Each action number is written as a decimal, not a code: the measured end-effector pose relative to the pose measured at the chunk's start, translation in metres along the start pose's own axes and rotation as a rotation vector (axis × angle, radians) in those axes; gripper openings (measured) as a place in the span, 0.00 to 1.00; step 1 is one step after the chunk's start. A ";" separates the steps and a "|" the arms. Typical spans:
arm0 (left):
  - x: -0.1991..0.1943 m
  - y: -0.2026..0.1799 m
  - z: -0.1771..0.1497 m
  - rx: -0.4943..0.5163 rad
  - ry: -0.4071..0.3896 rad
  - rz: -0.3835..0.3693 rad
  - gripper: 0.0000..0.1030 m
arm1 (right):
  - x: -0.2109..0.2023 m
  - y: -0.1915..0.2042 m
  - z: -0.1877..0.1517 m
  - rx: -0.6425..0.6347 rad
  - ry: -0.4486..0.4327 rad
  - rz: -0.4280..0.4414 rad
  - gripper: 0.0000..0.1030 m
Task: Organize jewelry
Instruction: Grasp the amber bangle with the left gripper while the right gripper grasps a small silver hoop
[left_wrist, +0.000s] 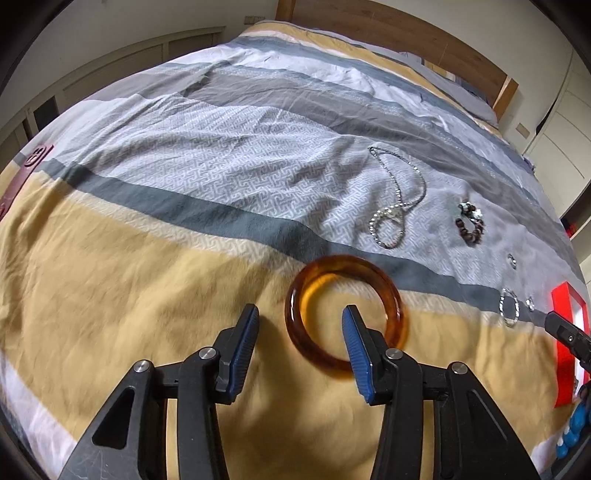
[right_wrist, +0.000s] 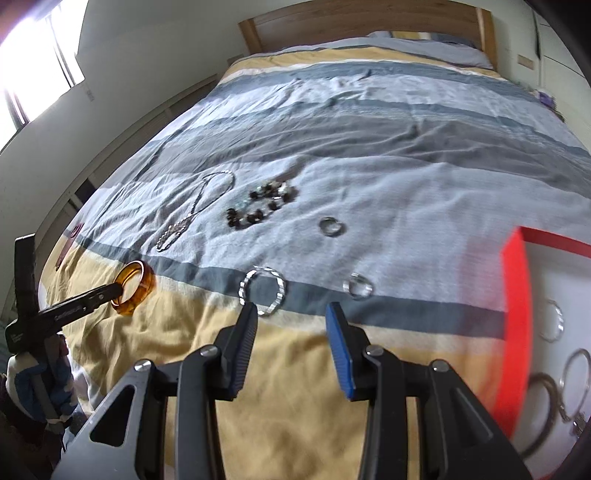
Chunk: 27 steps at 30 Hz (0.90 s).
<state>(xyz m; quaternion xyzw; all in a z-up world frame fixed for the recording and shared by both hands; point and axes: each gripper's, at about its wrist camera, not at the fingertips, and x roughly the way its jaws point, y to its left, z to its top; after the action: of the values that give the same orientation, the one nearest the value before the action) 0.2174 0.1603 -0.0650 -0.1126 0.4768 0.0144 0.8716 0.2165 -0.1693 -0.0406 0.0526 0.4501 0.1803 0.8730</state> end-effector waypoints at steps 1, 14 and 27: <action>0.002 0.000 0.001 0.002 0.001 -0.001 0.44 | 0.003 0.002 0.002 -0.002 -0.003 0.001 0.35; 0.019 0.002 -0.004 0.023 -0.011 0.004 0.43 | 0.018 -0.035 0.006 0.045 -0.018 -0.149 0.28; 0.020 -0.002 -0.005 0.054 -0.013 -0.005 0.15 | 0.045 -0.036 0.004 0.017 0.020 -0.151 0.18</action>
<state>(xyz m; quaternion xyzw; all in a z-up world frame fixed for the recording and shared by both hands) 0.2243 0.1558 -0.0837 -0.0900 0.4712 0.0000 0.8774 0.2533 -0.1863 -0.0816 0.0242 0.4629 0.1107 0.8791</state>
